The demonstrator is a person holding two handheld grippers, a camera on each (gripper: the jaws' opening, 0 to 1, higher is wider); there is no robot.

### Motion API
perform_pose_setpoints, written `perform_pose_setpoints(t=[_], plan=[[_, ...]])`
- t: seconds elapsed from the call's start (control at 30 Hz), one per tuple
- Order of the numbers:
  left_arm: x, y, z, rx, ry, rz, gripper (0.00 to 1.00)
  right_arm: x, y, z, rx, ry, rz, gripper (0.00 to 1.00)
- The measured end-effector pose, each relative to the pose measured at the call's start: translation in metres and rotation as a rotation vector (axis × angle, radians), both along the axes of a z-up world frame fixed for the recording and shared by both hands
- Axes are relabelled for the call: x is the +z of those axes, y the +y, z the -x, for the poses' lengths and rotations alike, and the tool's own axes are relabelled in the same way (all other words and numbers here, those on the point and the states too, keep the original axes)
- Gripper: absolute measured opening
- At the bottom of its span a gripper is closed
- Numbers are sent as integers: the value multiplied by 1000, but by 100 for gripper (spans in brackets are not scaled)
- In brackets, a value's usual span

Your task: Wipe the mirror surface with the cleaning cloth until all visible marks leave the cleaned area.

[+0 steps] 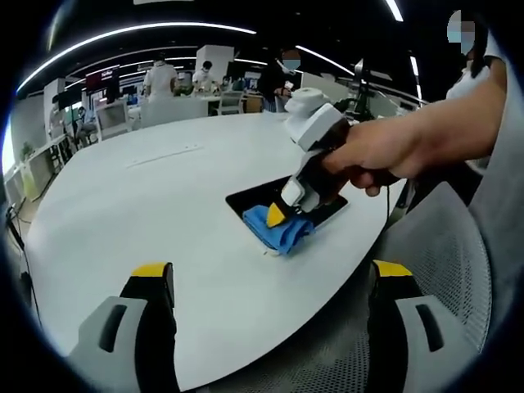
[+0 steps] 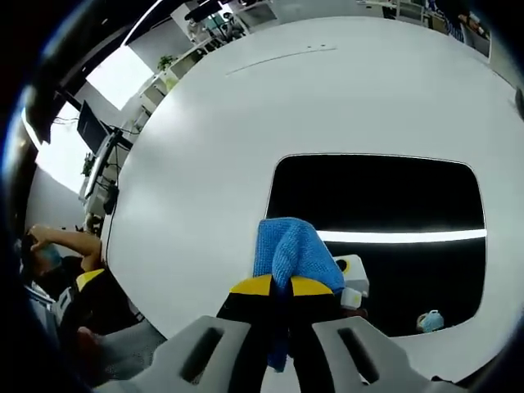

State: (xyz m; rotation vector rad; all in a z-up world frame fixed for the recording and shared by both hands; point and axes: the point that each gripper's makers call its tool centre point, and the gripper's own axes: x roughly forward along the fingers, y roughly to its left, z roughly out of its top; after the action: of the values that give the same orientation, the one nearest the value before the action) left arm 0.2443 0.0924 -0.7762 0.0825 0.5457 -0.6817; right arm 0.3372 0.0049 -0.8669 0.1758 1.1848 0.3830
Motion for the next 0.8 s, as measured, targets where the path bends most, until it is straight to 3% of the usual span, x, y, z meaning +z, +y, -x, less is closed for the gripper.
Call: perform_pose_setpoints(t=[0.8], plan=[[-2,-1,2,-11,11,-1,97,-2,6,-51,-3,-23,-5,0]])
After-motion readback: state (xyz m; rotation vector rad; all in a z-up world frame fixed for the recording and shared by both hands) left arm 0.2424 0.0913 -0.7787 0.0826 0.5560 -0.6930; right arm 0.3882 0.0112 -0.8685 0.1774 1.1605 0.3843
